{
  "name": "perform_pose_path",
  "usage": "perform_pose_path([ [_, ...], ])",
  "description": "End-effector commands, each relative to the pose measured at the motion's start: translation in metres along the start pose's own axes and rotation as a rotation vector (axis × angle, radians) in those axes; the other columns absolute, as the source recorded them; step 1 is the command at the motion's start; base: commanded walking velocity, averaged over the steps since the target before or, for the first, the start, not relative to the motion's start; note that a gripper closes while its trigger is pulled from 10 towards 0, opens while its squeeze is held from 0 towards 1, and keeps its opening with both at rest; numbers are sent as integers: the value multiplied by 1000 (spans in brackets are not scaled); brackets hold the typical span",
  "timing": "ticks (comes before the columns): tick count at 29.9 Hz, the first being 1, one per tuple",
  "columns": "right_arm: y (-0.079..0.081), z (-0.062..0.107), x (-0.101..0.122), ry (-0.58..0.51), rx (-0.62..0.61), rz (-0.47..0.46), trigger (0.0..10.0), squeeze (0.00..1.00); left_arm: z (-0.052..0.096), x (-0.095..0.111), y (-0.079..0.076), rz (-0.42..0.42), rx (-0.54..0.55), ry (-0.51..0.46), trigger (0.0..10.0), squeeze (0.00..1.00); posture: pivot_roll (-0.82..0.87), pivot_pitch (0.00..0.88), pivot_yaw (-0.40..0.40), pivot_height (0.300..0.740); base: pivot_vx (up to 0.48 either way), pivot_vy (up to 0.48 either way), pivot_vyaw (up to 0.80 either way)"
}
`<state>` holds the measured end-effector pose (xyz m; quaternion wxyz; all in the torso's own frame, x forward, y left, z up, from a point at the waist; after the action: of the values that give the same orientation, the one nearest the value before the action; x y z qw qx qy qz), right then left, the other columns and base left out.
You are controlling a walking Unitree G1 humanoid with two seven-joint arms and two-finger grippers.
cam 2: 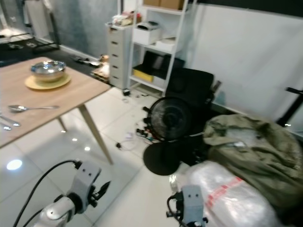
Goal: Setting the table
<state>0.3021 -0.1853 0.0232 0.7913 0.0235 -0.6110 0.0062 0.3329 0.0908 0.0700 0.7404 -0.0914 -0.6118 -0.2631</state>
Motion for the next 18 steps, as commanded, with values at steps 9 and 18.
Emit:
perform_pose_path([
  [9,0,2,-3,-3,-7,-6,10000,0,-1,6,9,60,35,-27,10000,0,61,41,50,740,0,0,-800],
  [18,-2,2,-2,-10,-14,-12,10000,0,-3,11,8,71,31,-45,10000,0,58,42,53,740,0,0,-800],
])
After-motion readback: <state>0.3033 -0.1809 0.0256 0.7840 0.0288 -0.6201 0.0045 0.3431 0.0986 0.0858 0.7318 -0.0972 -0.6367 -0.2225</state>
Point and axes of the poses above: a point about 5 cm out from each wrist's last joint towards the gripper, its own z axis pointing back from the gripper into the wrist, its own x axis along the axis of the wrist's last joint, y = z × x, the point moved 5 cm from there along -z, pointing out of the wrist towards the gripper, and after that the axes turned 2 degrees about -z, right-handed, at the moved point
